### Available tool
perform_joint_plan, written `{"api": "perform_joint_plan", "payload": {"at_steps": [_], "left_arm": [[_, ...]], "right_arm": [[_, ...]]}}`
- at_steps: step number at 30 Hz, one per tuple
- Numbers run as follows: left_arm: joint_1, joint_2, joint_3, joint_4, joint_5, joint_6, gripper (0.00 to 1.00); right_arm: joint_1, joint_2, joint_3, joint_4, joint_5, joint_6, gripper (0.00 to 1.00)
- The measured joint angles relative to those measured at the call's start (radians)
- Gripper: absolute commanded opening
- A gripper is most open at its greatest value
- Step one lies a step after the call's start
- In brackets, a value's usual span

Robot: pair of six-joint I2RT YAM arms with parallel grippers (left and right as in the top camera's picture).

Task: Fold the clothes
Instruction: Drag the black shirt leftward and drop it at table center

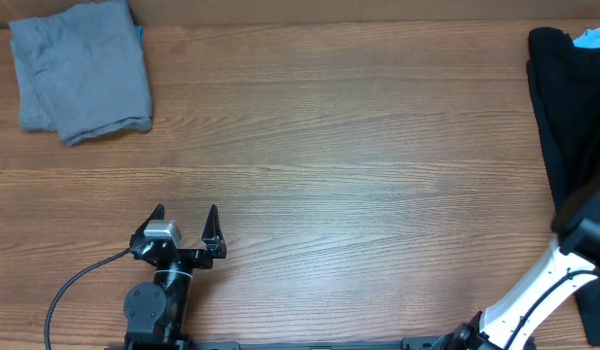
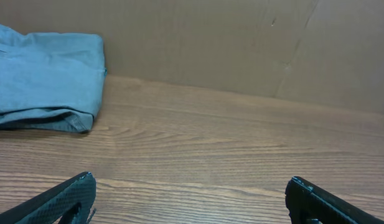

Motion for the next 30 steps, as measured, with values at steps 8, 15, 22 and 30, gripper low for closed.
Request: {"api": "perform_joint_plan", "payload": {"at_steps": [8,15,22,30], "left_arm": [[0.000,0.000,0.000,0.000,0.000,0.000,1.00],[0.000,0.000,0.000,0.000,0.000,0.000,1.00],[0.000,0.000,0.000,0.000,0.000,0.000,1.00],[0.000,0.000,0.000,0.000,0.000,0.000,1.00]], "right_arm": [[0.230,0.000,0.000,-0.076,-0.083,0.053,0.04],[0.518,0.000,0.000,-0.069,-0.240,0.151,0.04],[0.906,0.000,0.000,-0.050,-0.314,0.235,0.24],[1.190,0.000,0.000,-0.002,-0.298,0.255,0.38]]}}
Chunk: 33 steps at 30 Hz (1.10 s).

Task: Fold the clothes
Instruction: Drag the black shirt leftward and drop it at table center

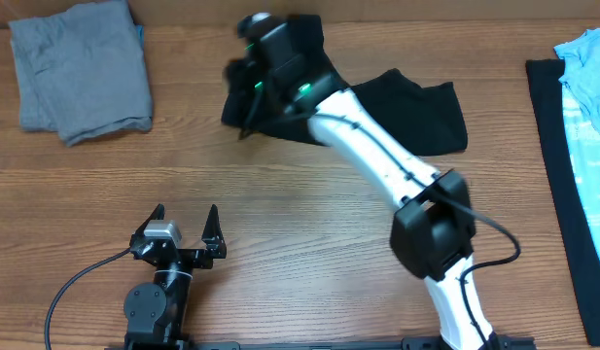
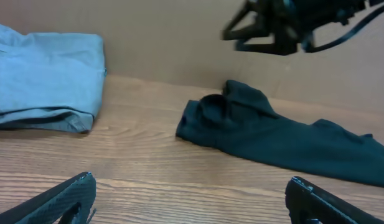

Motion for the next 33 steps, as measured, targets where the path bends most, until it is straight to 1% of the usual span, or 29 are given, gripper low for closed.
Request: {"api": "perform_joint_plan", "payload": {"at_steps": [4,5,6,7,8,9,10,11,12,16,21,24,29,33], "left_arm": [[0.000,0.000,0.000,0.000,0.000,0.000,1.00],[0.000,0.000,0.000,0.000,0.000,0.000,1.00],[0.000,0.000,0.000,0.000,0.000,0.000,1.00],[0.000,0.000,0.000,0.000,0.000,0.000,1.00],[0.000,0.000,0.000,0.000,0.000,0.000,1.00],[0.000,0.000,0.000,0.000,0.000,0.000,1.00],[0.000,0.000,0.000,0.000,0.000,0.000,1.00],[0.000,0.000,0.000,0.000,0.000,0.000,1.00],[0.000,0.000,0.000,0.000,0.000,0.000,1.00],[0.000,0.000,0.000,0.000,0.000,0.000,1.00],[0.000,0.000,0.000,0.005,-0.001,0.000,1.00],[0.000,0.000,0.000,0.017,-0.006,0.000,1.00],[0.000,0.000,0.000,0.003,-0.024,0.000,1.00],[0.000,0.000,0.000,-0.001,-0.032,0.000,1.00]], "right_arm": [[0.038,-0.002,0.000,-0.045,0.105,0.001,0.48],[0.033,-0.005,0.000,-0.065,0.135,0.002,0.52],[0.019,-0.013,0.000,-0.098,0.174,0.003,0.59],[0.005,-0.021,0.000,-0.124,0.200,0.003,0.73],[-0.016,-0.034,0.000,-0.156,0.229,0.001,0.79],[-0.042,-0.051,0.000,-0.189,0.253,0.005,0.81],[-0.072,-0.070,0.000,-0.221,0.274,0.003,0.87],[-0.108,-0.092,0.000,-0.253,0.290,0.004,0.95],[-0.146,-0.113,0.000,-0.282,0.302,0.003,1.00],[-0.307,-0.175,0.003,-0.416,0.343,0.003,1.00],[-0.487,-0.174,0.007,-0.555,0.358,-0.011,1.00],[-0.578,-0.173,0.007,-0.583,0.331,-0.012,1.00],[-0.713,-0.172,0.007,-0.603,0.195,-0.012,1.00],[-0.758,-0.172,0.007,-0.603,0.127,-0.012,1.00]]}}
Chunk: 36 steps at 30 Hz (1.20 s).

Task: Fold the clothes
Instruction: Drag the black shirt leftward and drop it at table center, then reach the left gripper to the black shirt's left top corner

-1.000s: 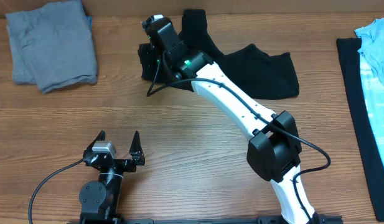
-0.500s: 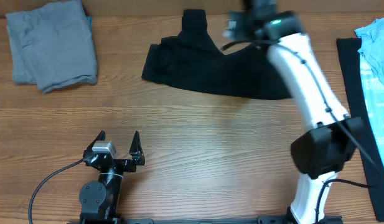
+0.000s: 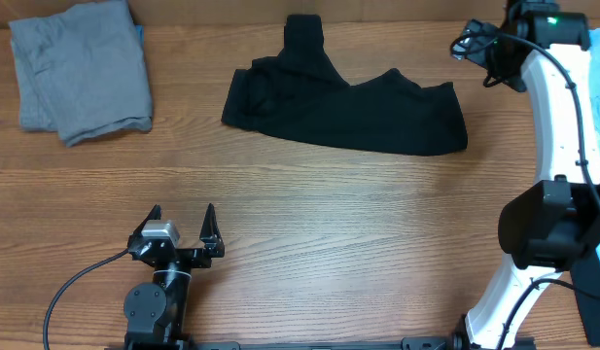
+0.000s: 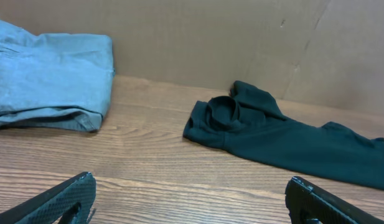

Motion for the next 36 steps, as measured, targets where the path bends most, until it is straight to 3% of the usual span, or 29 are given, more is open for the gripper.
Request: {"api": "perform_joint_plan", "payload": {"at_steps": [2,11,18,23,32,36], "left_arm": [[0.000,0.000,0.000,0.011,-0.006,0.000,1.00],[0.000,0.000,0.000,0.319,0.083,-0.037,1.00],[0.000,0.056,0.041,0.325,0.187,-0.085,1.00],[0.000,0.302,0.249,0.243,0.274,-0.073,1.00],[0.000,1.010,0.945,-0.260,0.543,0.052,1.00],[-0.001,1.221,1.129,-0.333,0.650,0.100,1.00]], "right_arm": [[-0.013,0.000,0.000,-0.001,-0.031,0.000,1.00],[-0.012,0.000,0.000,0.000,-0.085,0.000,1.00],[-0.012,0.000,0.000,0.000,-0.091,0.000,1.00],[-0.012,0.000,0.000,-0.001,-0.093,0.000,1.00],[-0.012,0.000,0.000,0.000,-0.093,0.000,1.00],[-0.012,0.000,0.000,-0.001,-0.093,0.000,1.00]]}}
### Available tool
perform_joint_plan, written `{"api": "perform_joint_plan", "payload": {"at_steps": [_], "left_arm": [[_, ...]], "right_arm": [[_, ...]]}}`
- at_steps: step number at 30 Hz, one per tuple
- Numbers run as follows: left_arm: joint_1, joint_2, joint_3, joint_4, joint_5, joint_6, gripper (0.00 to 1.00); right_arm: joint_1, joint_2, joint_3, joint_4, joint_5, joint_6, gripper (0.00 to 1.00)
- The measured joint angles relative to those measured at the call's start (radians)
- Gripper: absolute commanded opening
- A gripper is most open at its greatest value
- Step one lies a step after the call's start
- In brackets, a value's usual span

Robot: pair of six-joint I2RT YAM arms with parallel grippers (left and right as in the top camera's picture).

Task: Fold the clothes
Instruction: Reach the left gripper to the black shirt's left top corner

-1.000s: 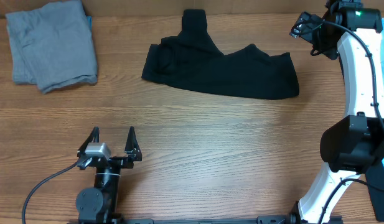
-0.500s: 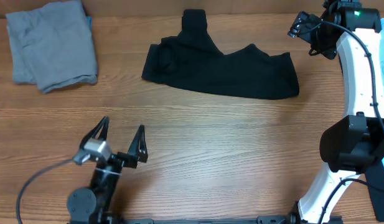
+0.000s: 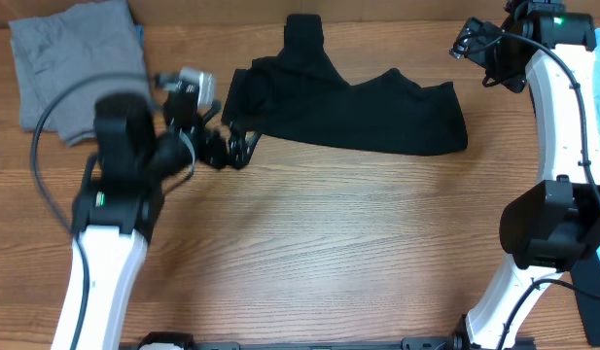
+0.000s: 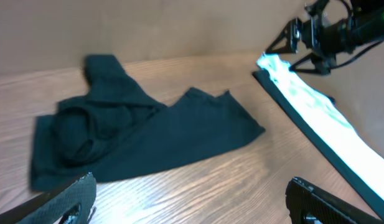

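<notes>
A black garment (image 3: pixel 353 102) lies spread and rumpled across the far middle of the table, its left end bunched; in the left wrist view the black garment (image 4: pixel 142 134) lies just ahead of the fingers. My left gripper (image 3: pixel 231 148) hangs open beside that bunched left end, with nothing between its fingers (image 4: pixel 64 200). My right gripper (image 3: pixel 482 51) is at the far right corner, apart from the garment, and its fingers look spread in the left wrist view, where the right gripper (image 4: pixel 294 45) shows small.
A folded grey garment (image 3: pixel 76 68) sits at the far left corner. At the right edge lie a dark cloth (image 3: pixel 572 175) and a light blue garment (image 4: pixel 304 93). A cardboard wall (image 4: pixel 148 25) backs the table.
My left arm has moved from the near edge of the table up to the left end of the black garment, still open. The right arm and the garment have stayed put.
First the middle of the table was bare and the right arm was at the pile on the right. Then the right arm was over the far middle with the black garment. Then the garment lay spread and the right arm was back at the far right. Now my left gripper is beside it.
</notes>
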Motion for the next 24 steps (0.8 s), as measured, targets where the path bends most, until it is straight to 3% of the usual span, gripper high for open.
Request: {"api": "perform_joint_plan", "payload": {"at_steps": [3,10,14,24], "left_arm": [[-0.012,0.134,0.139,-0.110,-0.028,-0.012,1.00],[-0.045,0.487,0.587,-0.583,-0.286,-0.048,1.00],[-0.047,0.627,0.724,-0.600,-0.319,-0.050,1.00],[-0.055,0.798,0.768,-0.525,-0.385,-0.186,1.00]], "right_arm": [[0.000,0.000,0.000,0.001,0.000,0.000,1.00],[0.000,0.000,0.000,0.000,0.000,0.000,1.00],[0.000,0.000,0.000,0.000,0.000,0.000,1.00],[0.000,0.000,0.000,0.000,0.000,0.000,1.00]]}}
